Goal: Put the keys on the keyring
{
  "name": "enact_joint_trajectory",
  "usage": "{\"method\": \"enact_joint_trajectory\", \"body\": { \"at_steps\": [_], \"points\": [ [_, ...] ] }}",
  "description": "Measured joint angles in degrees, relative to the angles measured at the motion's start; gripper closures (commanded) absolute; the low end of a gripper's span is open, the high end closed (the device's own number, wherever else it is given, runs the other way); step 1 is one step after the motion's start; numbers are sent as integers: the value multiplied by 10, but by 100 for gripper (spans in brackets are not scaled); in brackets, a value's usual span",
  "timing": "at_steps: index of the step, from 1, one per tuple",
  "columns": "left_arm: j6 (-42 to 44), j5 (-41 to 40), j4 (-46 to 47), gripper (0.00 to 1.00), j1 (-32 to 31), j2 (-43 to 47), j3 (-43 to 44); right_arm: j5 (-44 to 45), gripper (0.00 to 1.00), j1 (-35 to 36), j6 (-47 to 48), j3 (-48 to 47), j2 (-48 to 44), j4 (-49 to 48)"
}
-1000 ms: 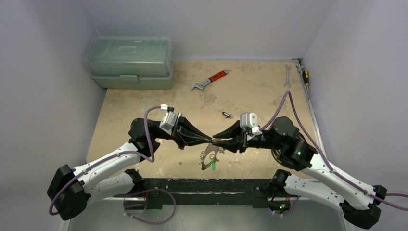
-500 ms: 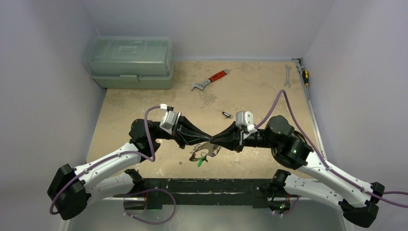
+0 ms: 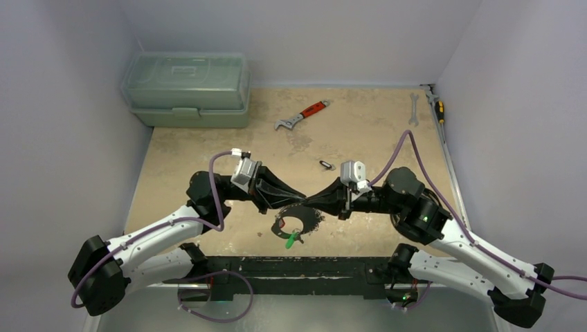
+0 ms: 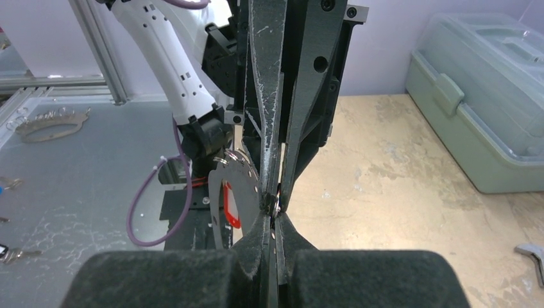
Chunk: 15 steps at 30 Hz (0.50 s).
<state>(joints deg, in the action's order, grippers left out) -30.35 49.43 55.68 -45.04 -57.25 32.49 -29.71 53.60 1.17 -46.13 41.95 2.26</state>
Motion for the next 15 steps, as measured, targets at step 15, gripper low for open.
{"method": "enact_joint_trajectory", "body": {
  "at_steps": [15],
  "points": [
    [142,-9,-280,65,0,28,94,-3,100,0,19,0,-1,43]
  ]
}}
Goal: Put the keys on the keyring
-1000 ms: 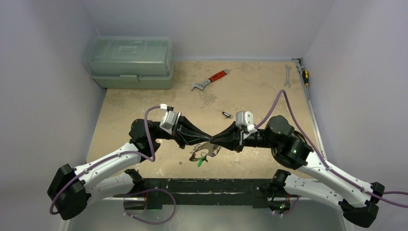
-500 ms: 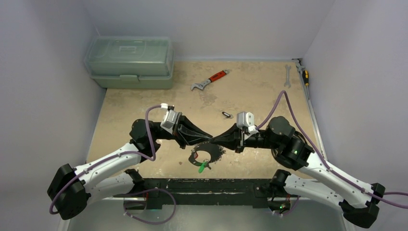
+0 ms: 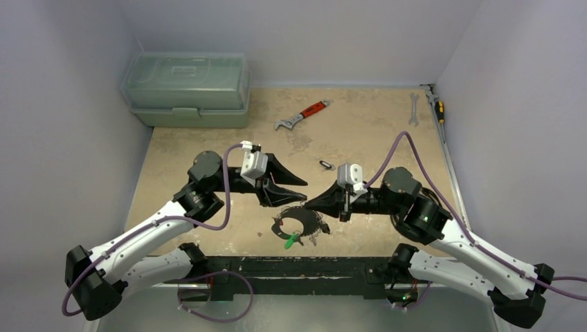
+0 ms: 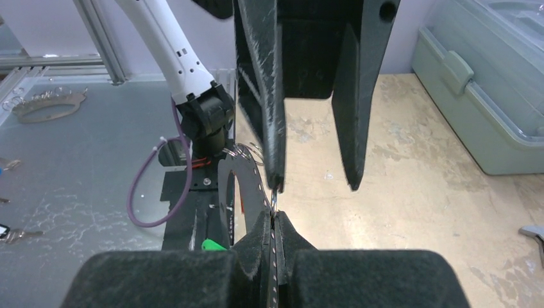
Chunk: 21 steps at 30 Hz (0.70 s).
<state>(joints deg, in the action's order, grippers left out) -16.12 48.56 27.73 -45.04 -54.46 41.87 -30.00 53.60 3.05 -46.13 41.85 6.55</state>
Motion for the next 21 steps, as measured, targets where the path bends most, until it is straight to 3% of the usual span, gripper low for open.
{"method": "enact_joint_trajectory", "body": {
  "at_steps": [12,21],
  "points": [
    [278,-11,-488,68,0,-70,273,5,100,0,23,-13,3,56],
    [369,-8,-673,68,0,-143,344,10,100,0,37,-31,20,90]
  ]
}}
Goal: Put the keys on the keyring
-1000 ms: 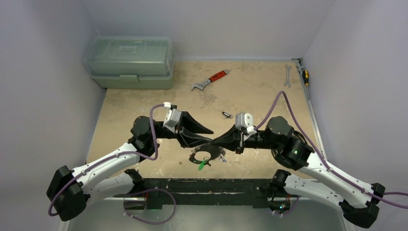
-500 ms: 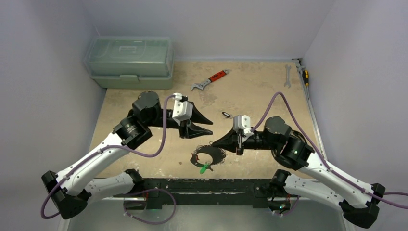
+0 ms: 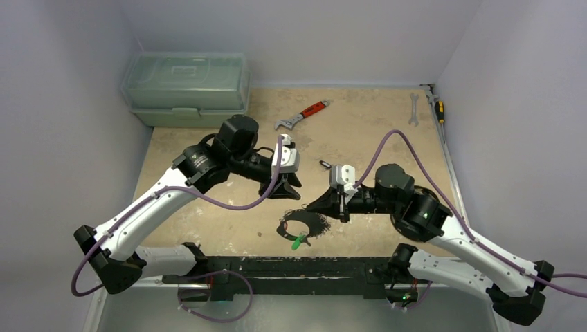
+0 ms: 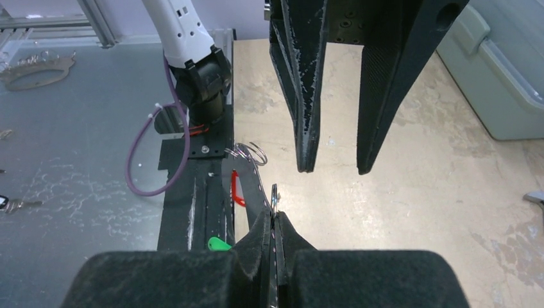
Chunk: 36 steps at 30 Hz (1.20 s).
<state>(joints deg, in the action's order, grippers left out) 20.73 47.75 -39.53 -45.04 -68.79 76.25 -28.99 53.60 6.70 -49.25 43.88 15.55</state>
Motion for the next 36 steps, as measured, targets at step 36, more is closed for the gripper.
{"method": "enact_joint_trajectory", "body": {
  "at_steps": [36],
  "points": [
    [-2,5,-39,70,-26,-38,20,25,100,0,5,-9,30,34]
  ]
}}
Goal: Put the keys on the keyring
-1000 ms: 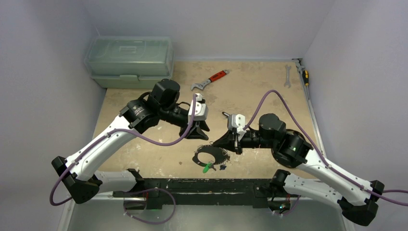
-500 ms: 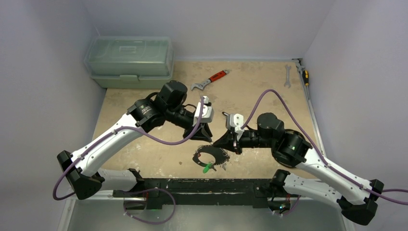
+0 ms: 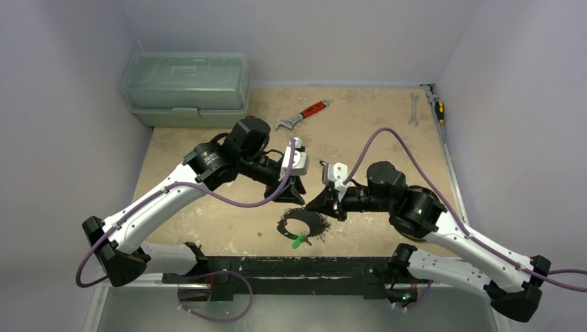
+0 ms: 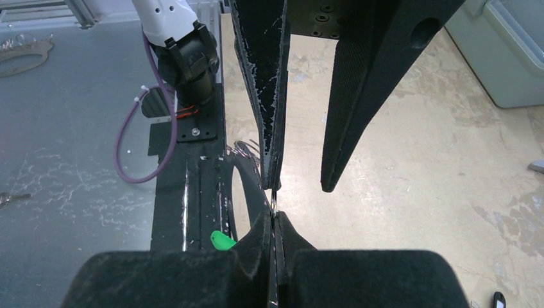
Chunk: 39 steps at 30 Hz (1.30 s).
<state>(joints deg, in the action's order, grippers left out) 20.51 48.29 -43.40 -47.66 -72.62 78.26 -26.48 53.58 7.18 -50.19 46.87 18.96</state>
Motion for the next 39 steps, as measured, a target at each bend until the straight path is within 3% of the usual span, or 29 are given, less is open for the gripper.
{"method": "enact_joint_trajectory", "body": {
  "at_steps": [10,17,24,39],
  "points": [
    [-10,-4,1,65,-1,0,0,4,100,0,0,0,2,0],
    [-20,-10,5,73,-1,5,0,16,100,0,0,0,8,1],
    [-21,-6,6,69,-2,6,0,22,100,0,0,-1,8,1],
    [-25,-11,9,84,-13,-19,-4,26,100,0,0,-3,8,4]
  ]
}}
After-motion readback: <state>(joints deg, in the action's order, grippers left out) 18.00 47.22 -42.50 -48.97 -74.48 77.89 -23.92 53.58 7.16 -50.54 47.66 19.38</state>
